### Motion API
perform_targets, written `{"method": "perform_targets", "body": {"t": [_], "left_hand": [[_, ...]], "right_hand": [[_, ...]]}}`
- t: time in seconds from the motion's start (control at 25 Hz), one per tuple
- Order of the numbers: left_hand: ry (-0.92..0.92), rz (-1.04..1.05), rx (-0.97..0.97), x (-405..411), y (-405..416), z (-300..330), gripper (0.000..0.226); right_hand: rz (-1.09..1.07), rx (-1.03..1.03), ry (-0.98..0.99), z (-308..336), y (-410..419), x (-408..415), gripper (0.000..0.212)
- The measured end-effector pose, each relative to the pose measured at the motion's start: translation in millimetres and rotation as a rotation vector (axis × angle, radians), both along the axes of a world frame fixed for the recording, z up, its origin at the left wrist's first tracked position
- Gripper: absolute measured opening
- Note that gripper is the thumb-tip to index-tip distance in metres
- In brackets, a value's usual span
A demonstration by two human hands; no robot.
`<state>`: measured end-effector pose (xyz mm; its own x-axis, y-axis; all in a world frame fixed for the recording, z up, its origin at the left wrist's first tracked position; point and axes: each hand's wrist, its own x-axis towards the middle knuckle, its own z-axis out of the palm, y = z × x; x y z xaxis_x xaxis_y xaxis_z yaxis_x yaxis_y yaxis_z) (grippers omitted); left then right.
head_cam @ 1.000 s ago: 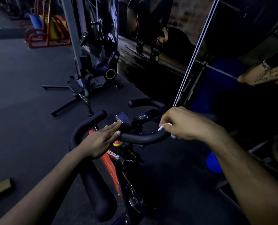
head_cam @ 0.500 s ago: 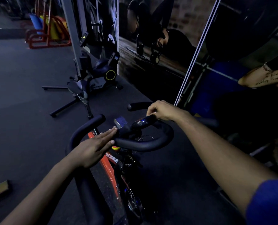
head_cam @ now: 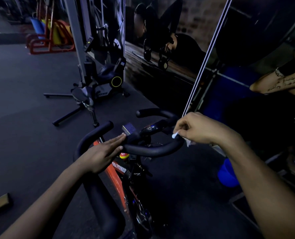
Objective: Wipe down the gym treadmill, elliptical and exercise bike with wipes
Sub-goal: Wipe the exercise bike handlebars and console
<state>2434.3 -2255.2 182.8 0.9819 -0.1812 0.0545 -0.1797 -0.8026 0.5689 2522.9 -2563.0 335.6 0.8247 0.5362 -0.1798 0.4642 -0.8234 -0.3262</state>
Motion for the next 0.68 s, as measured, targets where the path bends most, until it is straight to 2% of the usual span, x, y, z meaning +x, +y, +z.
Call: {"method": "perform_targets", "body": {"t": [0.12,0.24,0.4,0.56,0.68], "left_hand": [[-0.006,0.018,0.013,-4.1,-0.2,2.4,0.067],[-0.04,0.132,0.027,-13.9,2.4,2.0,0.055],[-0.079,0.312,-0.042,-23.1,9.9,-5.0,0.048],[-0.054,0.336,-0.023,-19.8,13.0,-7.7,0.048],[-0.051,0.345,-0.015,-20.5,11.2,-5.8,0.048]], "right_hand": [[-0.143,-0.009,-0.114,-0.7,9.9,-43.0,0.015],[-0.248,-0.053,-0.247,-9.4,33.4,-72.1,0.016],[-0.191,-0.03,-0.263,-14.6,62.4,-94.4,0.019],[-0.064,-0.028,-0.228,-30.3,109.9,-112.7,0.011],[-0.019,-0.027,-0.22,-43.0,132.4,-115.1,0.015]]}}
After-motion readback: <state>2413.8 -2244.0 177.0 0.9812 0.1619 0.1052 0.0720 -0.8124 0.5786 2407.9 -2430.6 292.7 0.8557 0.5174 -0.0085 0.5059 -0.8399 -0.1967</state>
